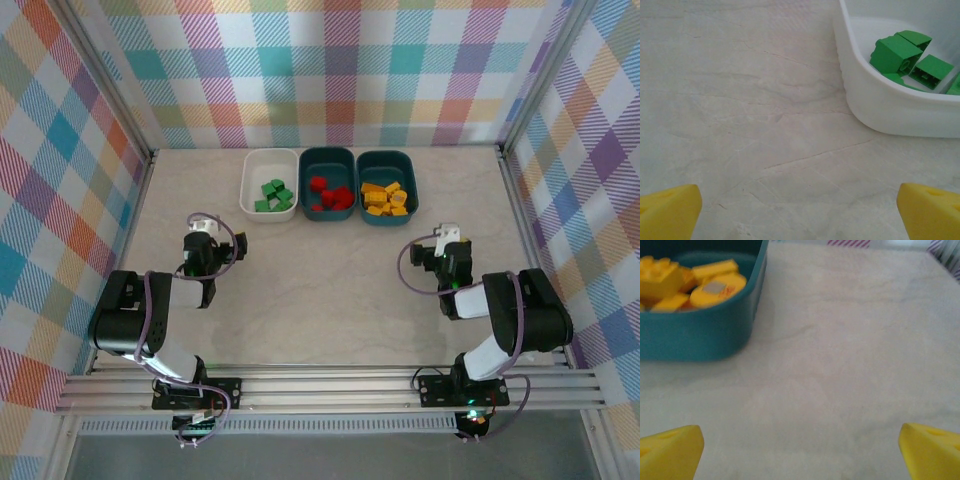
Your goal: Sort the legos into containers by color
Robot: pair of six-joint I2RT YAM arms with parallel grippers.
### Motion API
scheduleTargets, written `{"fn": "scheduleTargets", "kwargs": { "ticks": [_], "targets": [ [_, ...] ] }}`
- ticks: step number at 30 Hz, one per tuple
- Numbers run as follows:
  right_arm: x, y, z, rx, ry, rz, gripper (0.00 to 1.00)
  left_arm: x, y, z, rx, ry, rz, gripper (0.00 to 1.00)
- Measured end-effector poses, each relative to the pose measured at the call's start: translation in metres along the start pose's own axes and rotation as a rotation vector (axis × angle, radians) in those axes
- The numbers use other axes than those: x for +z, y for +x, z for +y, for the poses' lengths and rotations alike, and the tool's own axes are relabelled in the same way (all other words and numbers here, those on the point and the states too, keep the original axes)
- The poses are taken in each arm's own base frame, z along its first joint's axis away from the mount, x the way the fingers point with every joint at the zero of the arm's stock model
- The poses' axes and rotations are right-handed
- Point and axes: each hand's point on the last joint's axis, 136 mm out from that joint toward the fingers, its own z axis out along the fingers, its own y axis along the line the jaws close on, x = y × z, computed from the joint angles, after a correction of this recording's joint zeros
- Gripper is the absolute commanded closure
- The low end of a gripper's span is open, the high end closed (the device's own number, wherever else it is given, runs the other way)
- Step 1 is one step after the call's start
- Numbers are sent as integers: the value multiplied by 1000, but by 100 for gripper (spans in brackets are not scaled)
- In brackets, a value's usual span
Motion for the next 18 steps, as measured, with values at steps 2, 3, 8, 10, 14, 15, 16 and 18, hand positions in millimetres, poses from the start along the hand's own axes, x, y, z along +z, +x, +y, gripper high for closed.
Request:
{"fn": "scheduleTargets", "kwargs": {
  "ticks": [2, 3, 8, 10, 14, 15, 16, 18],
  "targets": [
    [7, -17, -11, 44, 15, -27, 0, 0, 0, -1, 0, 8, 1, 0],
    [9, -23, -17, 62, 25, -42, 0, 0, 0, -2, 0, 9, 1, 0],
    [10, -24, -25, 97, 37, -33, 0, 0, 0, -2, 0, 14, 2, 0],
    [10, -22, -23, 100, 31, -26, 0, 0, 0, -3, 0, 15, 2, 0],
    [10, -19, -18, 99, 4, -14, 0, 0, 0, -3, 0, 15, 1, 0],
    [10, -19, -17, 99, 0, -11, 0, 0, 0, -3, 0, 15, 2, 0],
    [10, -18, -16, 99, -4, -9, 0, 0, 0, -3, 0, 15, 2, 0],
    [10, -18, -16, 99, -8, -8, 0, 0, 0, -3, 0, 15, 2, 0]
  ]
}}
